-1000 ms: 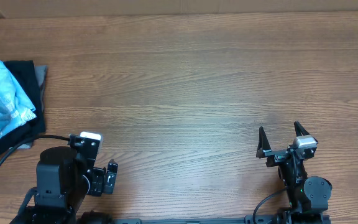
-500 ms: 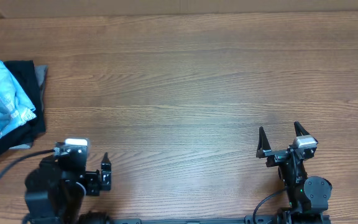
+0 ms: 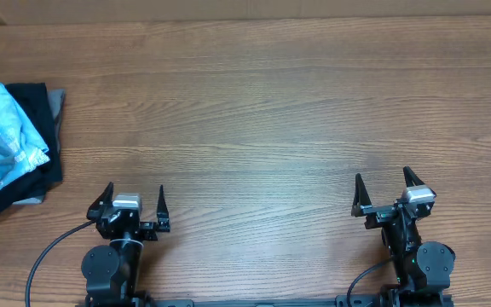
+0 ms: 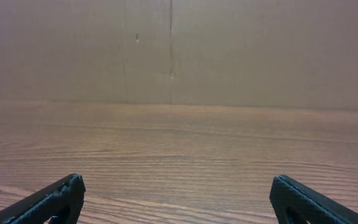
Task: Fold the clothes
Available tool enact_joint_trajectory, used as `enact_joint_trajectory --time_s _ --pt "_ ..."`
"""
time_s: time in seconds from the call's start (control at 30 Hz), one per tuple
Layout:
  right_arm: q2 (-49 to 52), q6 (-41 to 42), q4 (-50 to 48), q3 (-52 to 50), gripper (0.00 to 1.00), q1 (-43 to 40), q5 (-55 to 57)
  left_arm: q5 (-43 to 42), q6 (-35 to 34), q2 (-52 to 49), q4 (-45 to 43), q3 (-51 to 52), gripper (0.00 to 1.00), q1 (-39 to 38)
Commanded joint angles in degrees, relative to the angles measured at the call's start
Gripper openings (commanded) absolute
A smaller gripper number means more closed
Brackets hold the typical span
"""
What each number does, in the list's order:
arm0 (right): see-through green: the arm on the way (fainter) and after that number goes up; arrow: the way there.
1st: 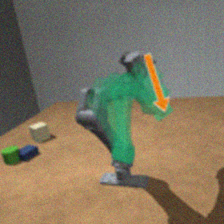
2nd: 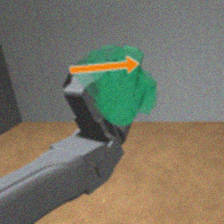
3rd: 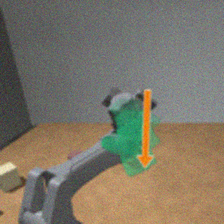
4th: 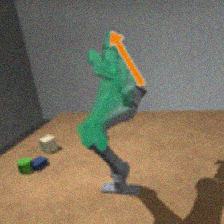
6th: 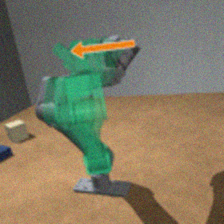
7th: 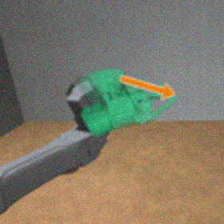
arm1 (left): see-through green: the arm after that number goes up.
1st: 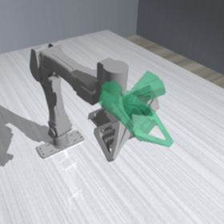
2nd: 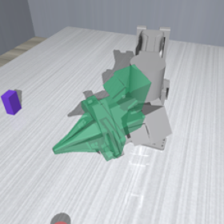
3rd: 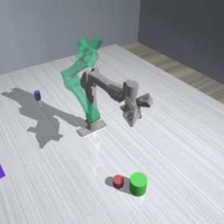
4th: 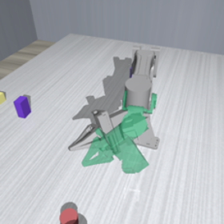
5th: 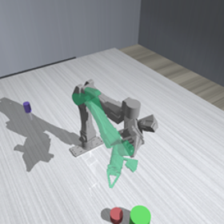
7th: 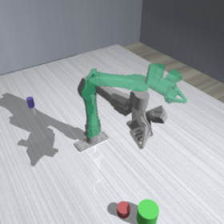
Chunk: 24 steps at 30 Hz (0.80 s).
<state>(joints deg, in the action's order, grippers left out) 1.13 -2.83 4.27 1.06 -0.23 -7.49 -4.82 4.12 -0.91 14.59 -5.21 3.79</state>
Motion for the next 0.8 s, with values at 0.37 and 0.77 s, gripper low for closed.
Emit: enact_joint_trajectory --time_s 0.37,0.77 --pt "-0.3 -0.2 -0.3 -0.6 1.0 0.5 -0.1 0.5 -0.5 0.7 -10.5 4.9 1.0 0.3" --pt "-0.3 -0.2 -0.3 -0.6 1.0 0.5 -0.1 0.5 -0.5 0.7 -10.5 4.9 1.0 0.4"
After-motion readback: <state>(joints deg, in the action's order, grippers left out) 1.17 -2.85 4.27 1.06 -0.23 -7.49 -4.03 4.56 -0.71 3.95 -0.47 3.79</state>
